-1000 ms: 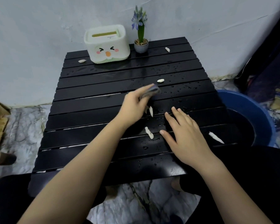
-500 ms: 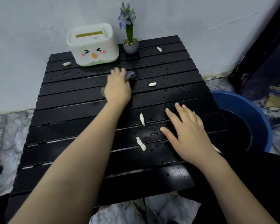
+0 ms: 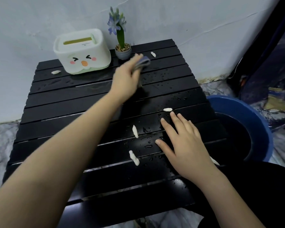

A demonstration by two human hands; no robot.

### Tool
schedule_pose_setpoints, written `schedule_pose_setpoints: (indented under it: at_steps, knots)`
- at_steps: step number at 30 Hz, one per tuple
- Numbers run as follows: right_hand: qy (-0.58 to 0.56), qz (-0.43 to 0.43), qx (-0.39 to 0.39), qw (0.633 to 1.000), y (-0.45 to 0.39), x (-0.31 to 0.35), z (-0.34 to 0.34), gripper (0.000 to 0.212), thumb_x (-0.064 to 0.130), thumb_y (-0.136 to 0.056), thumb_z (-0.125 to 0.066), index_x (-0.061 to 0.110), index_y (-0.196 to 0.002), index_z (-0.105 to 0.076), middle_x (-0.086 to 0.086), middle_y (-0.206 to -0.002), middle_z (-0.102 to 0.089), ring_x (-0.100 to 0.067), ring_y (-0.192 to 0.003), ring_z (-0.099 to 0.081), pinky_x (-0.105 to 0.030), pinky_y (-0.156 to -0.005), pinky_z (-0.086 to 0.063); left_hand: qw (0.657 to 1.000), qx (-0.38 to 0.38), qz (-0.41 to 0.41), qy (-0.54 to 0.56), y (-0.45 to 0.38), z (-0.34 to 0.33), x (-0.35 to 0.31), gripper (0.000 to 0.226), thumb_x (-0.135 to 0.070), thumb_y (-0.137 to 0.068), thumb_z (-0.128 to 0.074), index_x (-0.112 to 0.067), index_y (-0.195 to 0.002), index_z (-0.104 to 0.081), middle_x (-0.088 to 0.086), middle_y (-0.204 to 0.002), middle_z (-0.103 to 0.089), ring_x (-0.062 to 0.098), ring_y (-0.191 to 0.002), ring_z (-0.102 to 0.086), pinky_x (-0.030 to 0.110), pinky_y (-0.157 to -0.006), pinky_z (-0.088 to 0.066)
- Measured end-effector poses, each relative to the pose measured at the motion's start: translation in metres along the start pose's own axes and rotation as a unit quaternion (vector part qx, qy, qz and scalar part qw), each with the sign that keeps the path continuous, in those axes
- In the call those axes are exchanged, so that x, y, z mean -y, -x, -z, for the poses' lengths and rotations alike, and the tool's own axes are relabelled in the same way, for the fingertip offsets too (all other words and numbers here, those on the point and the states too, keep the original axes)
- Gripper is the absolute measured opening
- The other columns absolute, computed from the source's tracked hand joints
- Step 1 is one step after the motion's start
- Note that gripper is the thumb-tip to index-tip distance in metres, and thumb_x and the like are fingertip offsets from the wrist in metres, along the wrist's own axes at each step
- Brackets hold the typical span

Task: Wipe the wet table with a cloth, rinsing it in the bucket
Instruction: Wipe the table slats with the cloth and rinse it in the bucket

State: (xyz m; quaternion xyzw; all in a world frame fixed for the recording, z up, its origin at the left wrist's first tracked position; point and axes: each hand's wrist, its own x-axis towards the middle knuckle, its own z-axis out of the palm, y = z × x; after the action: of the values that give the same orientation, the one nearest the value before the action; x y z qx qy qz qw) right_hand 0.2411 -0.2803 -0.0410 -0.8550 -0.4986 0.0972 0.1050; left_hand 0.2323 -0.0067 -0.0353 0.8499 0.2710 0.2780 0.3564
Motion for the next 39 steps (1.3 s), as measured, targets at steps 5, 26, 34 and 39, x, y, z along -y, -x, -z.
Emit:
schedule_pose_setpoints:
  at_steps: [5, 26, 34, 39]
  knots:
    - [0.006, 0.009, 0.001, 1.0, 0.001, -0.005, 0.002, 0.064, 0.056, -0.098, -0.031, 0.021, -0.151, -0.038, -0.009, -0.161, -0.03, -0.024, -0.151, -0.021, -0.039, -0.119, -0.011, 0.97, 0.076, 0.082, -0.215, -0.026, -0.017, 0.031, 0.048, -0.015, -0.1, -0.044, -0.019, -0.147, -0.042, 0.007, -0.16, -0.029, 0.031, -0.148, -0.023, 0.043, -0.118, -0.024]
    - [-0.023, 0.022, 0.01, 0.999, 0.003, -0.007, 0.002, 0.063, 0.052, -0.102, -0.036, 0.021, -0.156, -0.026, -0.007, -0.165, -0.017, -0.021, -0.154, -0.007, -0.037, -0.122, 0.0, 0.981, 0.03, 0.105, -0.159, -0.029, -0.014, 0.024, 0.044, -0.018, -0.1, -0.044, -0.02, -0.144, -0.047, 0.007, -0.157, -0.034, 0.031, -0.147, -0.025, 0.041, -0.121, -0.02]
    - [-0.04, 0.017, 0.032, 0.999, 0.004, -0.009, 0.016, 0.064, 0.052, -0.101, -0.04, 0.023, -0.156, -0.027, -0.001, -0.166, -0.015, -0.016, -0.153, -0.005, -0.032, -0.122, -0.003, 0.973, 0.189, -0.084, -0.107, 0.019, -0.058, -0.017, 0.043, -0.014, -0.099, -0.048, -0.021, -0.142, -0.05, 0.002, -0.154, -0.039, 0.028, -0.147, -0.027, 0.046, -0.122, -0.017]
    - [-0.065, 0.004, 0.023, 0.998, 0.008, -0.02, 0.04, 0.055, 0.05, -0.099, -0.047, 0.024, -0.147, -0.045, 0.002, -0.158, -0.036, -0.014, -0.147, -0.024, -0.03, -0.117, -0.022, 0.968, 0.234, -0.09, 0.015, 0.056, -0.05, -0.034, 0.039, -0.01, -0.099, -0.052, -0.021, -0.136, -0.058, 0.0, -0.139, -0.059, 0.01, -0.128, -0.053, 0.021, -0.11, -0.038]
